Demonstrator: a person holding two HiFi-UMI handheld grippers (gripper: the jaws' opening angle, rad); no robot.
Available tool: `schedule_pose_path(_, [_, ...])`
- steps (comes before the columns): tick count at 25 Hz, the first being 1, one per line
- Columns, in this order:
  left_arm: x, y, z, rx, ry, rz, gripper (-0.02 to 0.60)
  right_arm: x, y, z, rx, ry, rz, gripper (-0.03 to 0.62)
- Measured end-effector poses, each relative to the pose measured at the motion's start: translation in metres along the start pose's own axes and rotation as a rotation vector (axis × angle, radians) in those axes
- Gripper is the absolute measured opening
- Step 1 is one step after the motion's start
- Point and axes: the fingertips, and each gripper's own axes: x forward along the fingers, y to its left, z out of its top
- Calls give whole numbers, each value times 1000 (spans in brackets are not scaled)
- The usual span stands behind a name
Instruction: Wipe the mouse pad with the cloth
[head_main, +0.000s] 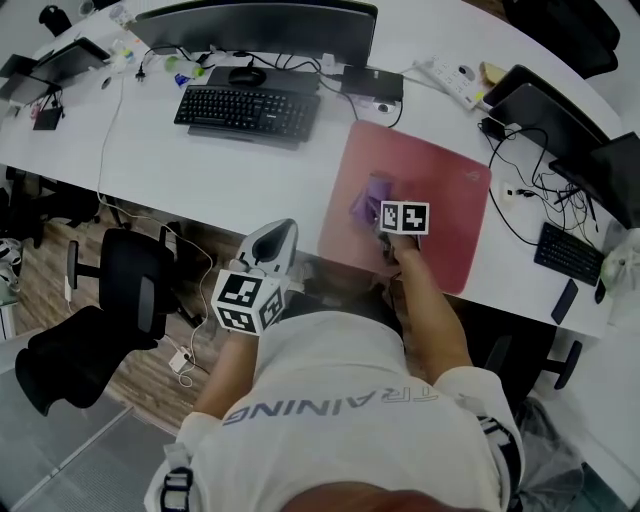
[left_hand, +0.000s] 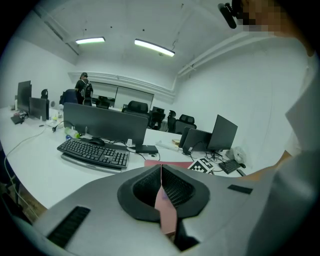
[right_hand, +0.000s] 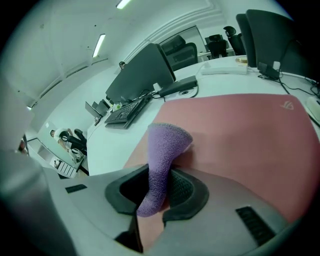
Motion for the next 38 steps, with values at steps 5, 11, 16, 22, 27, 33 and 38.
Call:
schedule_pose_path(5, [21,-45,6,14,-8,-32,32,-40,-58,-9,24,3,-44,100])
schedule_pose_path(11, [49,-100,14,38,-21,-74,32,-91,-128,-21,69,-14,-95,100])
schedule_pose_path(16, [73,-145,16,51,-32,-113,32,-133,-183,-34,105,-32,-129,100])
schedule_pose_path(22, [91,-183,15,49,-46,-135,32,-185,-245,-57,136,-55,-204,100])
schedule_pose_path(27, [95,-194,9,37,-43,-133,32,-218,-284,-78,166,-58,-284,100])
schedule_pose_path(33, [86,-185,6,30,-38,-118,32,-237,-274,-71,179,-122,-294,100])
schedule_pose_path(38, [70,-158,13,27,-52,-94,32,-240,-196,-27,119,-253,-199,100])
